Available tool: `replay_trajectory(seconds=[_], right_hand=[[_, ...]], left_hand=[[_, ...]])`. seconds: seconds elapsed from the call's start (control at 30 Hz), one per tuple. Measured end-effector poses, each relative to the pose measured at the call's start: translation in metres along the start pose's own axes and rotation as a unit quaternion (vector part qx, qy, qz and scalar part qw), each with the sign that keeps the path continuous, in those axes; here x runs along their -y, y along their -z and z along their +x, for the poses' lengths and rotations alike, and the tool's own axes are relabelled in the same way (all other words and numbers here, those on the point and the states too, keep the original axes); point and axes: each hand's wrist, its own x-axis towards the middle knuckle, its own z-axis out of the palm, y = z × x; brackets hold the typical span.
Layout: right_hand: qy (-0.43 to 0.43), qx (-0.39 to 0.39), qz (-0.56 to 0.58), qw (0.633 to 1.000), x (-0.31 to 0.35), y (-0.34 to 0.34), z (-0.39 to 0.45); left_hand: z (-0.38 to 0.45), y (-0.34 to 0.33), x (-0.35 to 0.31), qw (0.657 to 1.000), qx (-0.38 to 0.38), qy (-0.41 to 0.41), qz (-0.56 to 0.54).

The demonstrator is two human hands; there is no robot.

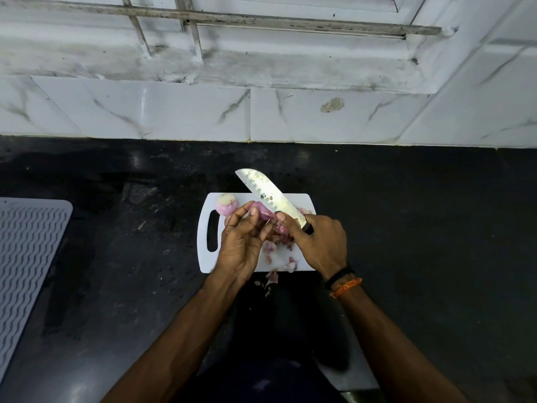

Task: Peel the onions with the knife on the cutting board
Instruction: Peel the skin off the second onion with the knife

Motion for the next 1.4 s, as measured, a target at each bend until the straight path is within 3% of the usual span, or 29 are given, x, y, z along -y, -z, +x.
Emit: replay_trajectory(seconds=[0.77,1.0,1.13,1.4], right_hand=[[0.020,-0.038,-0.083,0.996,0.006,-0.010,0.008],[0.057,-0.041,-0.103,0.992,0.004,-0.014,-0.001],[0.074,-0.033,-0.117,0.990,0.003,-0.019,-0.014],[-0.009,-0.045,-0.042,0.998,-0.005,-0.007,-0.005]], left_hand=[[-0.013,-0.010,-0.006,0.998,-0.006,0.011,0.061],[-0.007,-0.015,-0.003,0.997,-0.067,0.021,0.043],[-0.006,-0.018,-0.002,0.997,-0.065,0.015,0.049],[-0.004,-0.009,-0.006,0.995,-0.079,0.030,-0.046]])
